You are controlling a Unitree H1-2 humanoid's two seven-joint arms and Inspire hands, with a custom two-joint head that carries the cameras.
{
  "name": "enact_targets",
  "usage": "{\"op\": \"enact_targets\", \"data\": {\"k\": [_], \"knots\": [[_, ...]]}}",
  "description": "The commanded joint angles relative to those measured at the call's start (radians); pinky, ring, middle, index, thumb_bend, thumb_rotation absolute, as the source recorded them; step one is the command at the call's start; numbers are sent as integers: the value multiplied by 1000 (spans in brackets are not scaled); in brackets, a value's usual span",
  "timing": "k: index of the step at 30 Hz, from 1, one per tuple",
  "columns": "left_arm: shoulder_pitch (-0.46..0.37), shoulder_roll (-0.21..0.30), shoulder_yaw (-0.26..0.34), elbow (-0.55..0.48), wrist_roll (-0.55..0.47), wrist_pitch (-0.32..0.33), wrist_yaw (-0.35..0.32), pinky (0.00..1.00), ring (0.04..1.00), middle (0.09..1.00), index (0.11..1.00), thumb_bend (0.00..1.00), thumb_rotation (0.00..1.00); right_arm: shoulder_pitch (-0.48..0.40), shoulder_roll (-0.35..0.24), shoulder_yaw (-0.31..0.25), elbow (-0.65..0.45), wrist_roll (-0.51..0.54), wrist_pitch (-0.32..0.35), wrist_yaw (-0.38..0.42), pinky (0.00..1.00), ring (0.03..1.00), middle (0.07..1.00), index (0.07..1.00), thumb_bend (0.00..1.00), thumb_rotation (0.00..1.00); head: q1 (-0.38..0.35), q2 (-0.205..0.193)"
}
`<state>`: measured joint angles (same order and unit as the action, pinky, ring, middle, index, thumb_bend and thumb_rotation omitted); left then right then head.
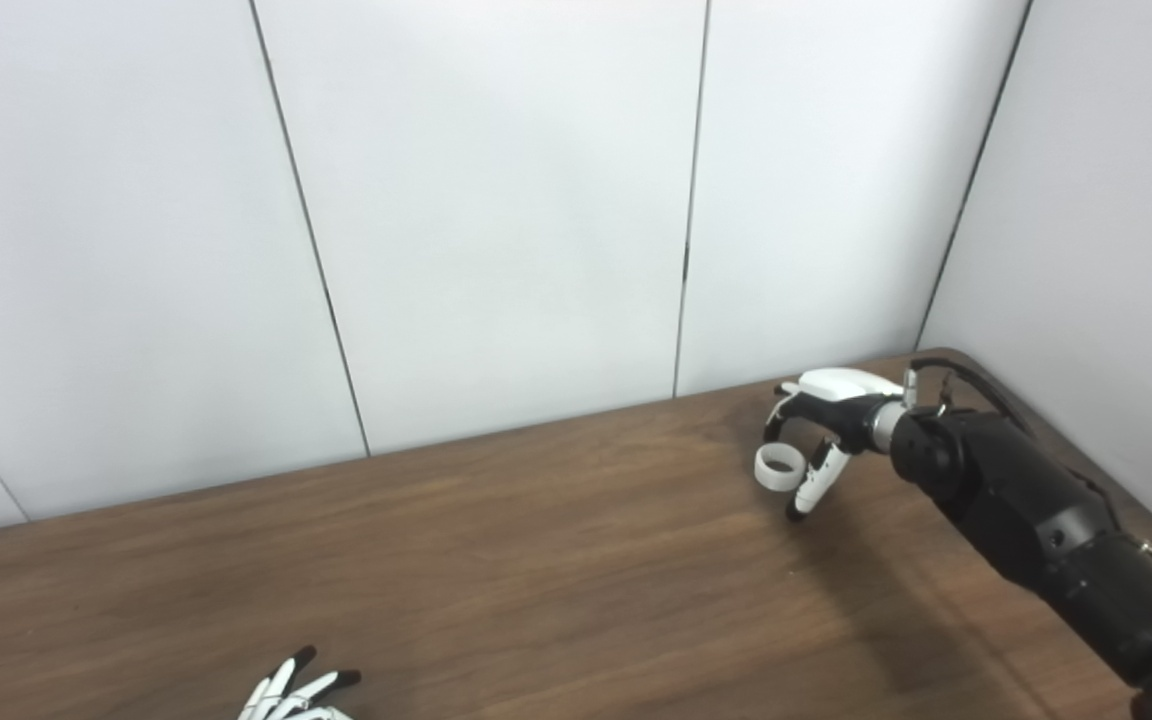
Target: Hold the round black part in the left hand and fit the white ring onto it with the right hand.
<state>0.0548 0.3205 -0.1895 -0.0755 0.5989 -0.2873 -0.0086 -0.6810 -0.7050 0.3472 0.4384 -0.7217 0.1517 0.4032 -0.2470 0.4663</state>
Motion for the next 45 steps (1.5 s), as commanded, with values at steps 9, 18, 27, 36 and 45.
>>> {"op": "enact_targets", "data": {"k": [9, 18, 27, 36, 45], "knots": [[22, -8, -2, -10, -2, -19, 16, 1000, 1000, 856, 480, 518, 41, -28, -10, -20, 18, -18, -78, -157, 858, 970, 935, 634, 890, 126, 3, 6], [26, -8, 1, -22, -10, -11, 7, 1000, 1000, 858, 480, 518, 41, -18, -10, -27, 29, -14, -120, -213, 827, 943, 906, 588, 868, 73, 4, 10], [37, -13, 2, -39, -7, -7, 1, 1000, 1000, 859, 480, 518, 41, -12, -5, -28, 23, -6, -95, -176, 836, 955, 919, 611, 891, 114, 18, 13], [58, -17, 7, -71, -8, -1, -12, 1000, 1000, 861, 480, 518, 41, -39, 6, -7, 39, 8, -28, -44, 909, 1000, 980, 694, 901, 188, 27, 26], [77, -19, 10, -95, -5, 1, -20, 1000, 1000, 865, 480, 518, 41, -56, 14, 17, 66, 8, -2, 13, 923, 1000, 1000, 746, 933, 251, 35, 34]]}}
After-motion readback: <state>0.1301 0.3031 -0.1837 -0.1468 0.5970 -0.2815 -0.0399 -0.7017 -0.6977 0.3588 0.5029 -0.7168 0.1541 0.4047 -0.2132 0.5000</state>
